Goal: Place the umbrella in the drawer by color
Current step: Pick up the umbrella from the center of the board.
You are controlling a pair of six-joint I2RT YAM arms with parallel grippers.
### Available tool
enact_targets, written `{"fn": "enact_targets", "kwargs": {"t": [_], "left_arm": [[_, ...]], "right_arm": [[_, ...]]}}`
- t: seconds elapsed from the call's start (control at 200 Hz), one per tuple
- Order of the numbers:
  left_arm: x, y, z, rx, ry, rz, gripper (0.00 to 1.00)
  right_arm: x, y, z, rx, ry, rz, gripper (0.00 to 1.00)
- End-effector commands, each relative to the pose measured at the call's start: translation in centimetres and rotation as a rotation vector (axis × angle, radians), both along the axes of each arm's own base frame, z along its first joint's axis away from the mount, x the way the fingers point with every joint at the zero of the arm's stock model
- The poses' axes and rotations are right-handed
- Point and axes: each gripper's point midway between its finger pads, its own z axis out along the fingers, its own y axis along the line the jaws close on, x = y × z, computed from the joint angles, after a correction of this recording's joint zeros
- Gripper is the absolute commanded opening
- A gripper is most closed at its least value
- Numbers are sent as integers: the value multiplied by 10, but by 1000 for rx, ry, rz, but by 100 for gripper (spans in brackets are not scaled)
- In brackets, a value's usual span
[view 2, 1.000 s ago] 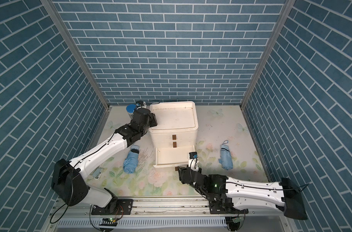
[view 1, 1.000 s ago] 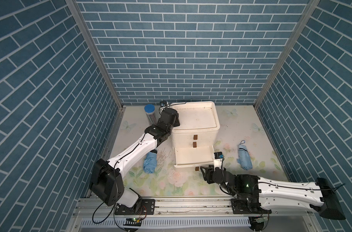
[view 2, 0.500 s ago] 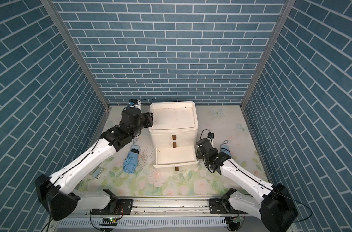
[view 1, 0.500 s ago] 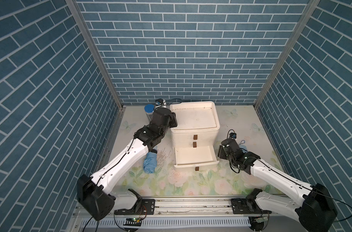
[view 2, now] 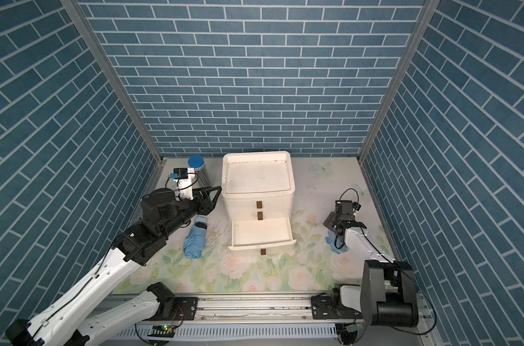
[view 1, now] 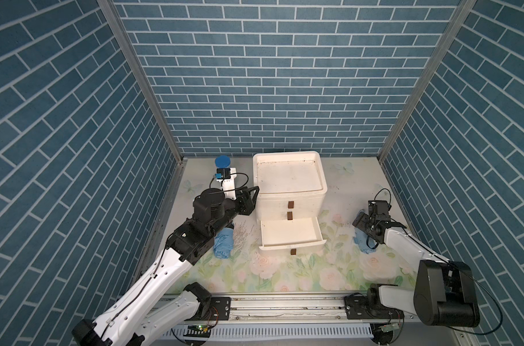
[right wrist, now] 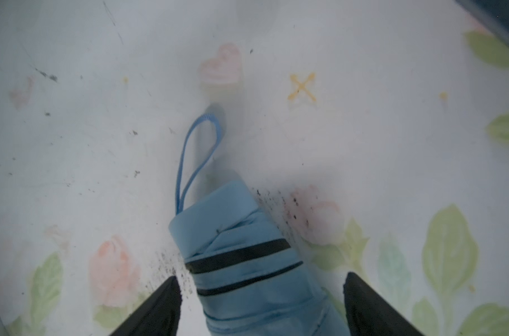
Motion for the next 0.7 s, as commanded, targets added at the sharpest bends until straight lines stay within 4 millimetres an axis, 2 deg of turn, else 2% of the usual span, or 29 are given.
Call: {"fn": "enact_targets", "kwargs": {"t": [0.0,0.055,0.185,0.26,0.445,0.545,0.595,0.695], "left_arm": [[-6,-9,9,-51,-27,-52,52],[-5,-10,6,-55,-22,-56,52],[-2,-16,2,-74,-13,-72,51],[-1,-19,1,-82,-6,-79,50],[-3,-23,-4,-84,12,-102,49],[-5,-21,-7,-79,17,-102,49],[-6,-20,-7,-81,18,-99,49],[-8,-19,-6,-85,14,-99,49]], "right_arm": [[-3,26,-14,64,21,118,93],[-8,38,-21,60,44,152,94],[-19,84,-28,78,57,257,92],[-22,98,-29,84,56,281,91],[-21,90,-33,18,83,268,90],[-17,90,-33,-7,100,278,84],[-17,91,-33,-4,103,284,77],[-16,92,-28,6,85,283,57]]}}
